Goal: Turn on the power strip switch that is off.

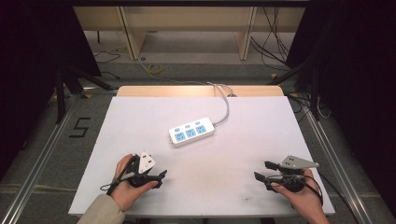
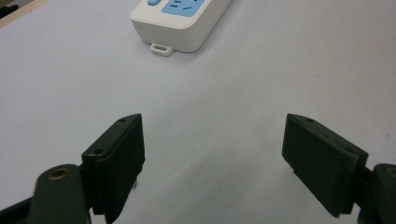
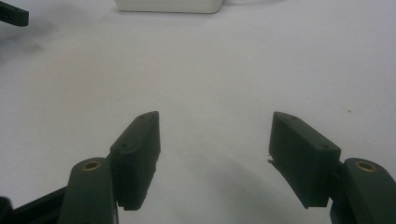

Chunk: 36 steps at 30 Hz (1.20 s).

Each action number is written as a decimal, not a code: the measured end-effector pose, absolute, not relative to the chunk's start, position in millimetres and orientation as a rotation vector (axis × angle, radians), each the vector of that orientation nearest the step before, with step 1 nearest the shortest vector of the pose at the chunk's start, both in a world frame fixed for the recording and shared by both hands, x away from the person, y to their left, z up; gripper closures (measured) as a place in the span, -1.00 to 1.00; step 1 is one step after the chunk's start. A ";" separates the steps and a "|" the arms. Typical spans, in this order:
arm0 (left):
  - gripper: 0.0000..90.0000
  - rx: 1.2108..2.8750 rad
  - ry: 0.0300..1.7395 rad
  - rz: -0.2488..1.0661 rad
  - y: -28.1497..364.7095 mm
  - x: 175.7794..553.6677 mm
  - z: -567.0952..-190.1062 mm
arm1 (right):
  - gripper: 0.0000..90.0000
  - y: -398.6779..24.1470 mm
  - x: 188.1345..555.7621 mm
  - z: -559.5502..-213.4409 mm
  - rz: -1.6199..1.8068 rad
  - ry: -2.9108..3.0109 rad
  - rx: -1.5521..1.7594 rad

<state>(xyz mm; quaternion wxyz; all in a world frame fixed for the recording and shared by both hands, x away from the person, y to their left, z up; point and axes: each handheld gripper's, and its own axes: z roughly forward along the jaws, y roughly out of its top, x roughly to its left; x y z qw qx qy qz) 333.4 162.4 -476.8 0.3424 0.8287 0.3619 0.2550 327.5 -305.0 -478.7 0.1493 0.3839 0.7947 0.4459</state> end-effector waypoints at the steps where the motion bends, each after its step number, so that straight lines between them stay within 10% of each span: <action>1: -0.53 2.154 0.940 0.663 162.4 333.2 -476.7 | -0.23 -305.0 327.5 -478.7 1.282 2.284 1.103; 13: -0.17 2.174 0.914 0.688 164.1 331.7 -475.5 | -0.23 -304.2 327.1 -478.1 1.279 2.287 1.104; 22: 0.99 2.208 0.878 0.688 165.0 329.1 -468.9 | -0.23 -303.8 326.8 -477.8 1.284 2.286 1.102; 36: 0.99 2.209 0.933 0.612 157.3 343.1 -460.0 | -0.23 -302.3 327.0 -478.2 1.282 2.291 1.099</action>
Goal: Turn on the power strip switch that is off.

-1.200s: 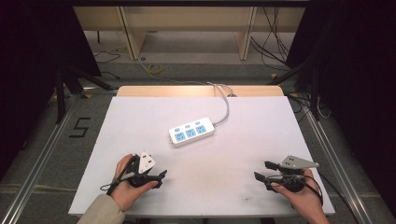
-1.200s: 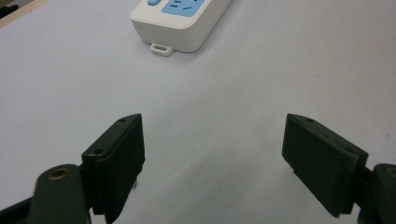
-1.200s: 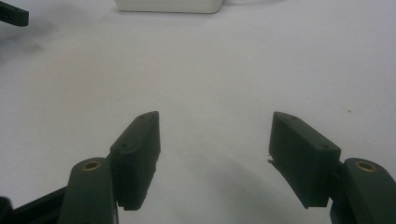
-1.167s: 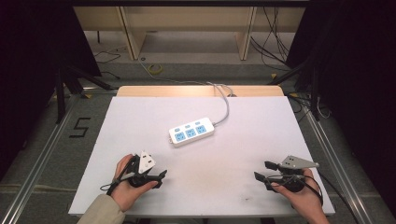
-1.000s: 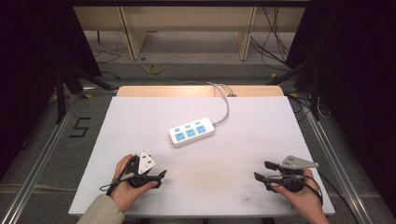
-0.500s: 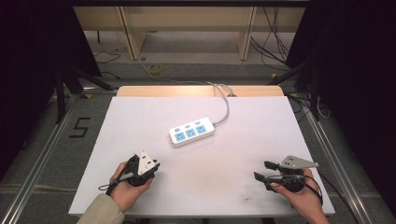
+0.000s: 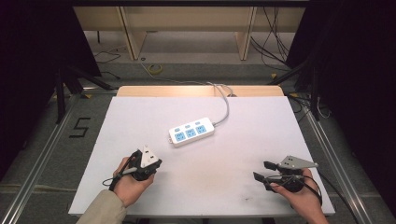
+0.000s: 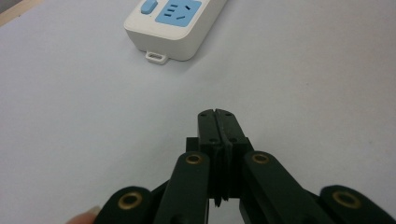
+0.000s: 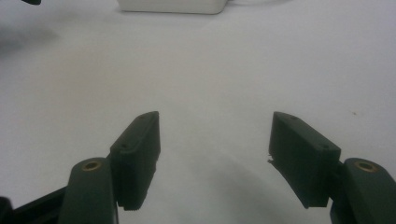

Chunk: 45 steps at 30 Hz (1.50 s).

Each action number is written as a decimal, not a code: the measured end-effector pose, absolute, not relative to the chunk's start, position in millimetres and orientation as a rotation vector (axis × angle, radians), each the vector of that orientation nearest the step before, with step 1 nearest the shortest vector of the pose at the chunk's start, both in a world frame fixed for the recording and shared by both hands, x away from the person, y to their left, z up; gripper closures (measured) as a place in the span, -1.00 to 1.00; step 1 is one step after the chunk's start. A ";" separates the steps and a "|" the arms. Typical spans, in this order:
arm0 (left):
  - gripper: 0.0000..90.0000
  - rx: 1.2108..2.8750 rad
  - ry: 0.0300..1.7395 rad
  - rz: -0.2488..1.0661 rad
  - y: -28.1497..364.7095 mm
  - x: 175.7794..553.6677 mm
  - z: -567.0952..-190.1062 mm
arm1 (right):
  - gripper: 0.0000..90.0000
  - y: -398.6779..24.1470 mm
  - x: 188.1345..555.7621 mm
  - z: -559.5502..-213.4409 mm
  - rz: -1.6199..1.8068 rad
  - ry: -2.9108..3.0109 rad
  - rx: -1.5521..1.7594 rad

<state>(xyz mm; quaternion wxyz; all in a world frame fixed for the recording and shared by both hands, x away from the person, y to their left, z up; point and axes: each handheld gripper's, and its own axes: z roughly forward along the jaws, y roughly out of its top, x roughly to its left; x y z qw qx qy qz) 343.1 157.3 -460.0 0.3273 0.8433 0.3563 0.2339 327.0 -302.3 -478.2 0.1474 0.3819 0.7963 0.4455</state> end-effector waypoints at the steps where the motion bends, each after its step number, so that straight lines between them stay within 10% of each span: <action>1: 0.99 2.213 0.934 0.608 157.7 344.2 -458.9 | -0.23 -302.1 326.9 -478.4 1.282 2.290 1.098; 45: 1.00 2.233 0.953 0.591 141.9 386.0 -433.3 | -0.22 -299.7 326.5 -478.2 1.284 2.296 1.085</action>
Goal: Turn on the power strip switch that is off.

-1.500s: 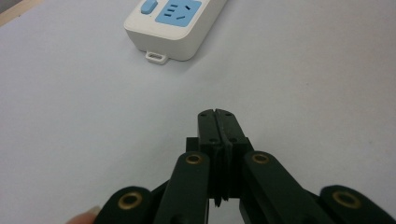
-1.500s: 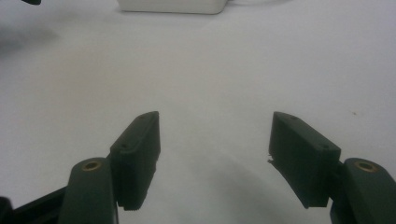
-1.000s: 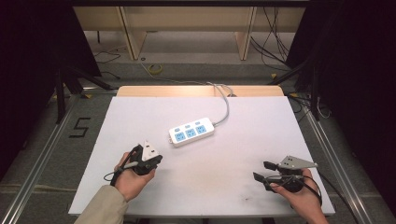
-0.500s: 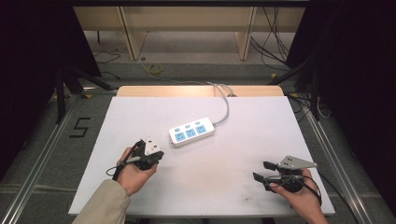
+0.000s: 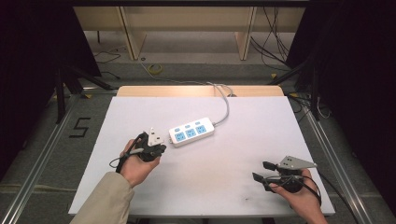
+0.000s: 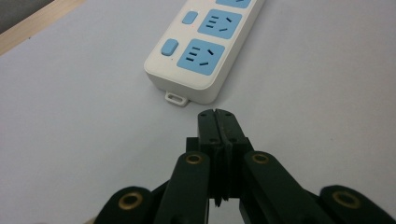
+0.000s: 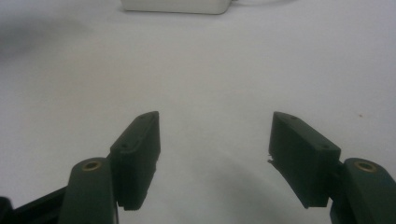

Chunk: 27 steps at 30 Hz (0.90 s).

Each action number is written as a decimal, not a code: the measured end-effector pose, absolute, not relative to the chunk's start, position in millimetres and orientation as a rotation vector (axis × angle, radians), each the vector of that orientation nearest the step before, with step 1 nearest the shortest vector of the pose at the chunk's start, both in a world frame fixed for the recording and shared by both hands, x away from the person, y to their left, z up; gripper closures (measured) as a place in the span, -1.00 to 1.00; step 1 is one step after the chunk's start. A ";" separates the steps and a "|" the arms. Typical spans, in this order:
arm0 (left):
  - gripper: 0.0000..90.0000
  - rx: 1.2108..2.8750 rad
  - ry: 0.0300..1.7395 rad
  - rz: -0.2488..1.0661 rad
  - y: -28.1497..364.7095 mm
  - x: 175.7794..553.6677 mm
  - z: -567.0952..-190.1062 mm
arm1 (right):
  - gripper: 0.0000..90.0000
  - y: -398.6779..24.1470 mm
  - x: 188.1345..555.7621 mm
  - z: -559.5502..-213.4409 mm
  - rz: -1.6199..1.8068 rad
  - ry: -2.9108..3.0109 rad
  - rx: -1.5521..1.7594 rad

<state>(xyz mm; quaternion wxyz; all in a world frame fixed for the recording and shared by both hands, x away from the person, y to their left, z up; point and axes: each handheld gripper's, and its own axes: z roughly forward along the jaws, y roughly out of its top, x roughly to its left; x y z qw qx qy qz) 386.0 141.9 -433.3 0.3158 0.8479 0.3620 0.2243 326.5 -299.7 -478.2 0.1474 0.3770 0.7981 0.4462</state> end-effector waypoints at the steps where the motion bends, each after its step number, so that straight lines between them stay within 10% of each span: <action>1: 1.00 2.233 0.953 0.591 141.9 386.0 -433.3 | -0.22 -299.7 326.5 -478.2 1.284 2.296 1.085; 27: 1.00 2.282 0.927 0.576 125.2 406.9 -423.3 | -0.22 -298.8 326.1 -477.9 1.284 2.302 1.085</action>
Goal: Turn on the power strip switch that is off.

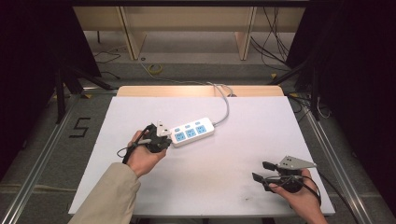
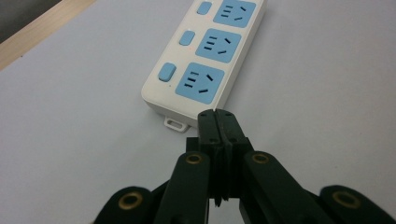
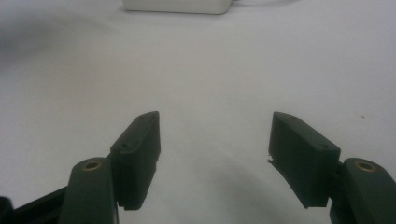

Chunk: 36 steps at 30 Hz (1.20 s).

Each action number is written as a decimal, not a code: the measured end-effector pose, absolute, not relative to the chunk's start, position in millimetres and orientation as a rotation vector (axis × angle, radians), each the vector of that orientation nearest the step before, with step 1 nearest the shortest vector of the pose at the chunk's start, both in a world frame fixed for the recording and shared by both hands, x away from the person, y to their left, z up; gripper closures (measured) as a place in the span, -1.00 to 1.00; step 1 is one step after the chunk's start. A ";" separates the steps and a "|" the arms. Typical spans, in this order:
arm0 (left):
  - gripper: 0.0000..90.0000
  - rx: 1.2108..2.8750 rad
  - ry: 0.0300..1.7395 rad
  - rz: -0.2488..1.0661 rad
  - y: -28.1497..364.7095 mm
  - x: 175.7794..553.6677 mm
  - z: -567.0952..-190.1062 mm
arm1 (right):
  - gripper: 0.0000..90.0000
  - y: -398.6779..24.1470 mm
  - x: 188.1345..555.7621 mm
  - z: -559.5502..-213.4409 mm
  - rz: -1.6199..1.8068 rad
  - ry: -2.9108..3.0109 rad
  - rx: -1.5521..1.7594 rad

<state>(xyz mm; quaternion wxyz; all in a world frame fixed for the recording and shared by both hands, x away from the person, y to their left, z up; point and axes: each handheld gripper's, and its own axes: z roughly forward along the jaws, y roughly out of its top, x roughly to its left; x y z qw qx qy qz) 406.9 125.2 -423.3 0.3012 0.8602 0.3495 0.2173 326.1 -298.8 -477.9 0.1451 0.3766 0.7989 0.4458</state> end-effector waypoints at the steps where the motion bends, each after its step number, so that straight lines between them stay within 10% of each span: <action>1: 1.00 2.277 0.931 0.576 124.4 407.5 -423.0 | -0.22 -298.8 326.1 -477.9 1.284 2.302 1.085; 36: 1.00 2.330 0.930 0.546 109.0 438.0 -423.1 | -0.22 -298.4 326.8 -478.5 1.287 2.307 1.079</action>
